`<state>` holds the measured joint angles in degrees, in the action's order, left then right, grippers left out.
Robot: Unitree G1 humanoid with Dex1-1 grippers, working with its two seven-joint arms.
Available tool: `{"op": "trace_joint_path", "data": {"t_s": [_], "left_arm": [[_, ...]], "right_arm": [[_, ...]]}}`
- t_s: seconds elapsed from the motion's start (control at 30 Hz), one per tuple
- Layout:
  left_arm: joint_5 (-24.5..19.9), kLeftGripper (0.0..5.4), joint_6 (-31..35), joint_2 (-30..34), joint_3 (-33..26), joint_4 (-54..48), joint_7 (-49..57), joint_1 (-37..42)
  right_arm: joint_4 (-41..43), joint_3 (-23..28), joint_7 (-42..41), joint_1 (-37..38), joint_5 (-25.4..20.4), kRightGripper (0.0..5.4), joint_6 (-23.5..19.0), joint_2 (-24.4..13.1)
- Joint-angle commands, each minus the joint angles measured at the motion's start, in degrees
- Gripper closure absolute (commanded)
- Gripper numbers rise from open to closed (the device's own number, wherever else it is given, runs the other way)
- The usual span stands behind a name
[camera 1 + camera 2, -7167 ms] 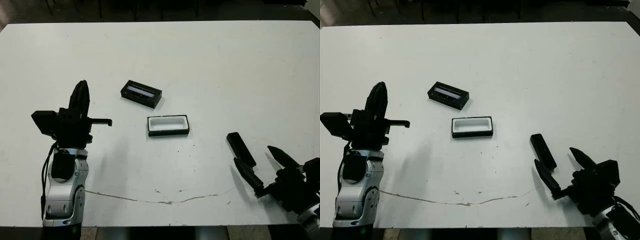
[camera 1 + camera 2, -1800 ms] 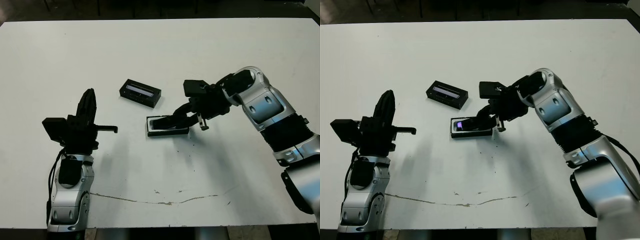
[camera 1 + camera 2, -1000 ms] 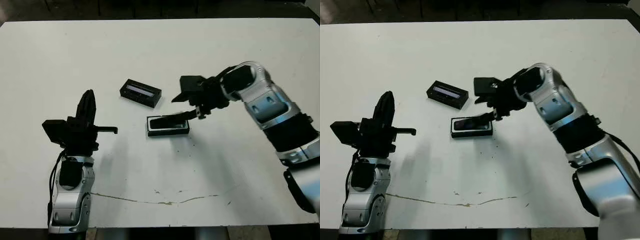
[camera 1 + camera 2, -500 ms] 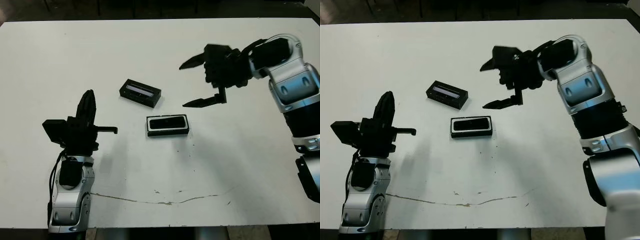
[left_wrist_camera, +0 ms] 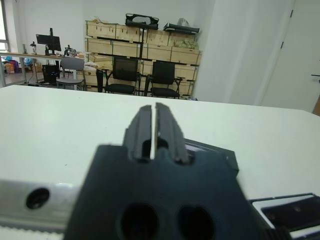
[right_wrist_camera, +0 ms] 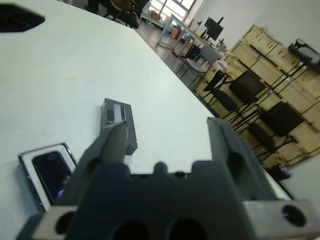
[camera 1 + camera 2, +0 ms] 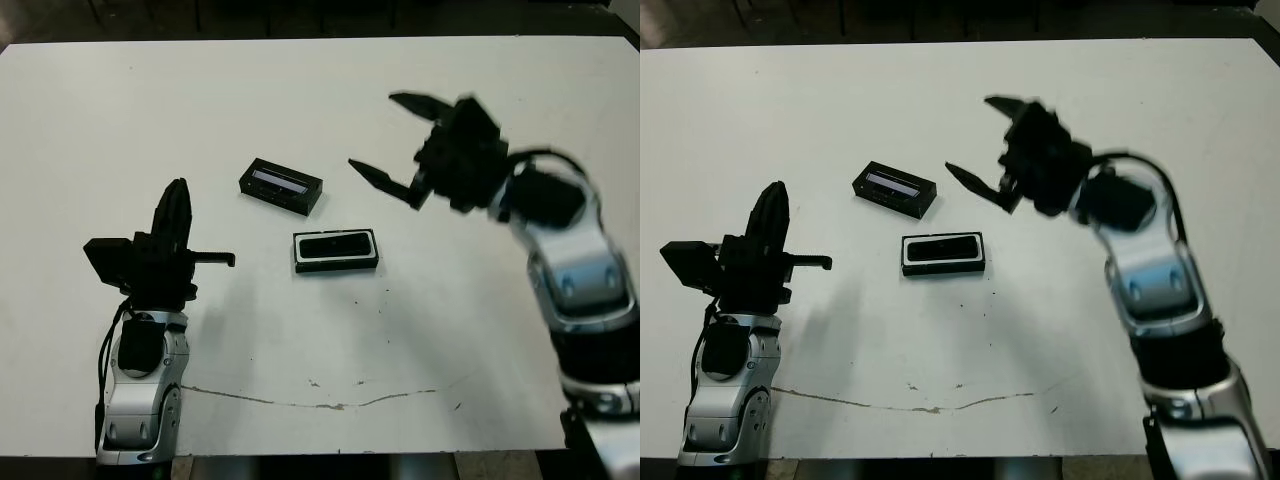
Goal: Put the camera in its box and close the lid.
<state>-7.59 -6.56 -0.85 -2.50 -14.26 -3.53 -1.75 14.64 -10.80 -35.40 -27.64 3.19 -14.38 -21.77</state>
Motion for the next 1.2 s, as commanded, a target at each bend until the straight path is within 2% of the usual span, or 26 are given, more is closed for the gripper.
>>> {"op": "trace_joint_path", "data": {"t_s": [0.03,0.23,0.53,0.9,1.2], "left_arm": [[0.0,5.40,0.6,0.5,-0.5,0.6,0.1,-0.7],[-0.2,5.40,1.0,0.7,-0.6,0.2,0.1,-0.7],[-0.7,5.40,1.5,0.8,-0.5,0.0,-0.2,-0.5],[-0.8,5.40,1.4,0.6,-0.2,-0.5,0.0,-0.9],[0.1,5.40,0.9,0.6,0.0,0.3,0.4,-0.7]], "right_arm": [[-0.6,-1.7,3.7,4.8,2.6,2.58,4.8,0.8],[-2.0,-3.8,9.1,9.2,6.3,3.69,6.2,2.9],[-4.8,-6.8,10.6,10.4,10.5,5.36,6.4,3.1],[-7.1,-10.8,7.3,12.5,12.4,5.38,5.0,2.1],[-6.1,-12.8,2.4,15.2,13.4,5.38,1.6,-0.6]]}}
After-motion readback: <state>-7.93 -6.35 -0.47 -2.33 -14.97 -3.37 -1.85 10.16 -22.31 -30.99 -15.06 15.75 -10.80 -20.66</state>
